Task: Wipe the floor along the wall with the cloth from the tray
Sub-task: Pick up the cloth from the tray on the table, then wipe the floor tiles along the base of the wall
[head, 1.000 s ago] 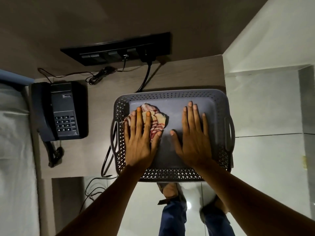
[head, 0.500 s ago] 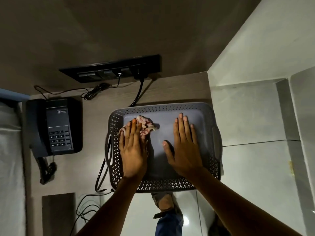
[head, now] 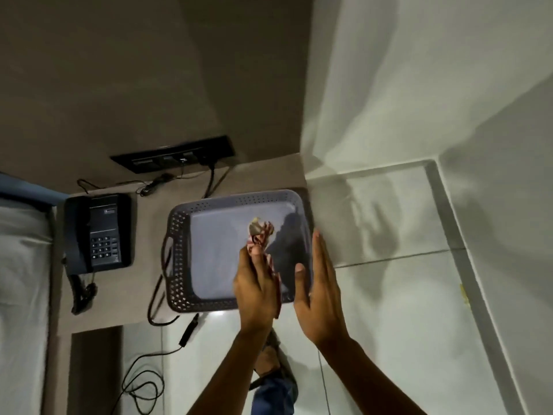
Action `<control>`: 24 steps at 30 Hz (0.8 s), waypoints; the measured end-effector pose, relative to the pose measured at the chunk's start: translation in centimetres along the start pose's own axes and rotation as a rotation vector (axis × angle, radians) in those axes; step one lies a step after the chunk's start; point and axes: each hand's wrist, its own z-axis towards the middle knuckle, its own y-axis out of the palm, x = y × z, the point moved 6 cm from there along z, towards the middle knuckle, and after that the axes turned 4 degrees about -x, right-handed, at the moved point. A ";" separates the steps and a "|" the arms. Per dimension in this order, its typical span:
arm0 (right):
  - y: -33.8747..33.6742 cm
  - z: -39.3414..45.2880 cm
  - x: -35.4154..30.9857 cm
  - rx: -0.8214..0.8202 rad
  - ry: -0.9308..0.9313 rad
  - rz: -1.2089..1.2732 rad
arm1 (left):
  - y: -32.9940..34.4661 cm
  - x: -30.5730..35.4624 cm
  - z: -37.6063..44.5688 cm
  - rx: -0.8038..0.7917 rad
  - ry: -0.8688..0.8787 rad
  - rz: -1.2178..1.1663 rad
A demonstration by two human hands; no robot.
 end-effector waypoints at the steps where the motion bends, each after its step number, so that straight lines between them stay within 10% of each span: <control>1: -2.4 -1.5 0.9 0.053 0.004 -0.003 | 2.0 0.7 -1.6 -0.011 0.005 -0.013; 13: -23.0 -17.7 23.8 0.174 0.215 -0.221 | 29.0 -1.3 -19.8 -0.355 0.112 0.031; 24: -24.2 -25.6 50.6 0.120 0.341 -0.363 | 47.4 -16.9 -23.1 -0.438 0.207 0.196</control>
